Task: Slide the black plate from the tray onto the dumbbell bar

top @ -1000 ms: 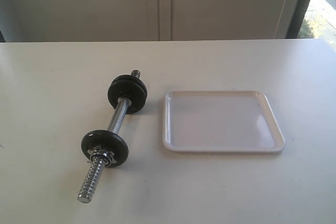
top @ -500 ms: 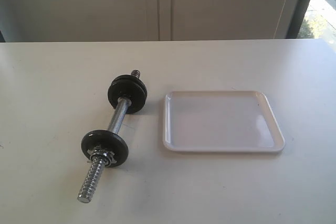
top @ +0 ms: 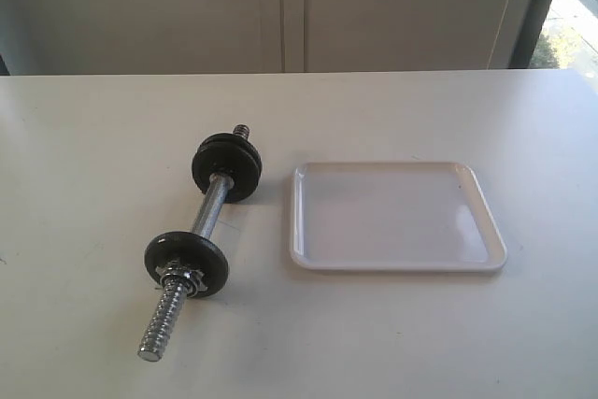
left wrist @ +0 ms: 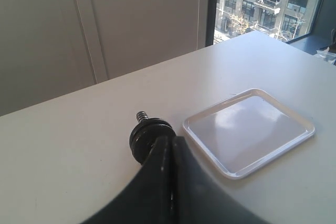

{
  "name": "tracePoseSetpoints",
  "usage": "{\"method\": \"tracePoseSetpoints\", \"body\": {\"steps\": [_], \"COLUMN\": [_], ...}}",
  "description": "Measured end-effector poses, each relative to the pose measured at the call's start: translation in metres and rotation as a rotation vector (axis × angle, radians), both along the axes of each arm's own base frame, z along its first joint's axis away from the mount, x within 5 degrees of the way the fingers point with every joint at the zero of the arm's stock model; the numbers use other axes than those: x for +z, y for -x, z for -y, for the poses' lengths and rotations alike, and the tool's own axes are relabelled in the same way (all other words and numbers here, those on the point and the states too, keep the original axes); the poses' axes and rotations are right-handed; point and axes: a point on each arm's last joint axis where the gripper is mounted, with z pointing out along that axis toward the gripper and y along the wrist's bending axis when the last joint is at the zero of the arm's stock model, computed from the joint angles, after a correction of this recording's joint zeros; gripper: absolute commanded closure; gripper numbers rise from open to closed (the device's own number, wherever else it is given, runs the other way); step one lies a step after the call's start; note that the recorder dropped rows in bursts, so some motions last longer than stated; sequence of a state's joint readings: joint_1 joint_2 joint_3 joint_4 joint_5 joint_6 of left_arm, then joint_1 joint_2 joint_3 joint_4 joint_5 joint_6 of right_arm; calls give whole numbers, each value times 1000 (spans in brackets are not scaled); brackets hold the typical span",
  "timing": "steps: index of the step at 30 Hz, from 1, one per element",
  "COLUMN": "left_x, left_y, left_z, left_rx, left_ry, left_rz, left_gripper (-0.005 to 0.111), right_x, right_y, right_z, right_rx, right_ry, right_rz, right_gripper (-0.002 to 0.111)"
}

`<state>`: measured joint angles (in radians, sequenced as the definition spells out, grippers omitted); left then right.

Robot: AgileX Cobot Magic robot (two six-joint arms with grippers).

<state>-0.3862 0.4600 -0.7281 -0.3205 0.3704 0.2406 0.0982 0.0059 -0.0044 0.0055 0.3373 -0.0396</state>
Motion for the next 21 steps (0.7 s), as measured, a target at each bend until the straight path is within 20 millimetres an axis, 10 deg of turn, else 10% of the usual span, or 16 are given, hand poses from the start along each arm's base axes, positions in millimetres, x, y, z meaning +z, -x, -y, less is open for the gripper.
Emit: {"method": "tracePoseSetpoints", "body": {"steps": [21], "left_x": [15], "left_y": [6], "left_z": [-7], "left_rx": [54], "left_ry": [101], "left_rz": [134], "left_gripper": [107], "right_x": [0], "right_y": [0], "right_z": [0], "right_rx": [0], "right_ry": [0], "right_rz": [0], "right_gripper": [108]}}
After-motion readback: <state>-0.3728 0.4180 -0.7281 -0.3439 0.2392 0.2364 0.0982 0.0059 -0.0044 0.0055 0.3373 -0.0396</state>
